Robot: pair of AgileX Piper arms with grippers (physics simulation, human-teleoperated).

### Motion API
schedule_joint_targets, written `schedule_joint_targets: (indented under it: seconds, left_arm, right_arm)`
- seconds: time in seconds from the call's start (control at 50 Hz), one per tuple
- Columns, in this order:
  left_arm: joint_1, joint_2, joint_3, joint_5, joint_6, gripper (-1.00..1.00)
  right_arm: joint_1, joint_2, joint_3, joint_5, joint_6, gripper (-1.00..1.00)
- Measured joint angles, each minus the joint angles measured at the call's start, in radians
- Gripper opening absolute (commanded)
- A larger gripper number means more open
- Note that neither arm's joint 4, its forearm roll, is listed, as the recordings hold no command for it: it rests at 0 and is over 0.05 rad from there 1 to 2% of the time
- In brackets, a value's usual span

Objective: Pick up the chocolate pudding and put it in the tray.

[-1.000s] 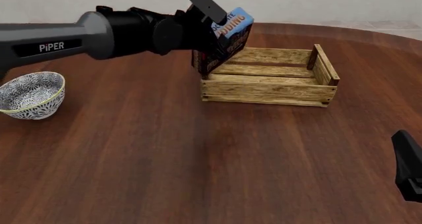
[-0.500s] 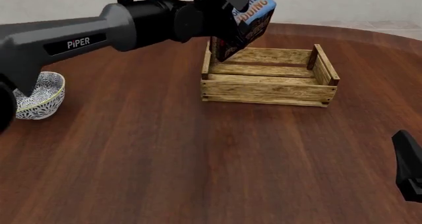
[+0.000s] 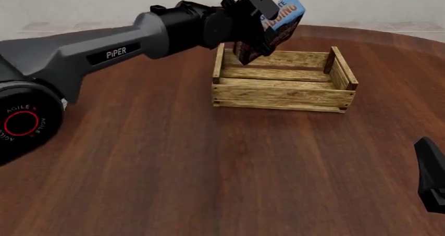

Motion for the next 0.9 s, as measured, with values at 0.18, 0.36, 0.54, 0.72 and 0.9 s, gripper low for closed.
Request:
schedule_joint_targets:
  seconds: [0.18,0.36,0.54,0.72,0.9]
  left_arm:
    - [-0.012,0.055,-0.061,0.015,0.022,-1.00]
    - [-0.023,0.107,-0.136,0.046,0.020,-1.00]
    - [-0.031,0.154,-0.216,0.085,0.006,-1.00]
    - [-0.041,0.203,-0.309,0.144,-0.037,-1.00]
    - [-0.043,0.240,-0.383,0.185,-0.063,-1.00]
  right_arm:
    - [-0.003,-0.001,-0.002,0.001,-0.006,1.00]
    - [-0.006,-0.001,-0.001,0.000,-0.010,1.00]
    - [-0.010,-0.001,0.000,0.000,-0.013,1.00]
    - [-0.013,-0.001,0.001,0.001,-0.015,1.00]
    - [-0.016,-0.002,0.001,0.002,-0.016,1.00]
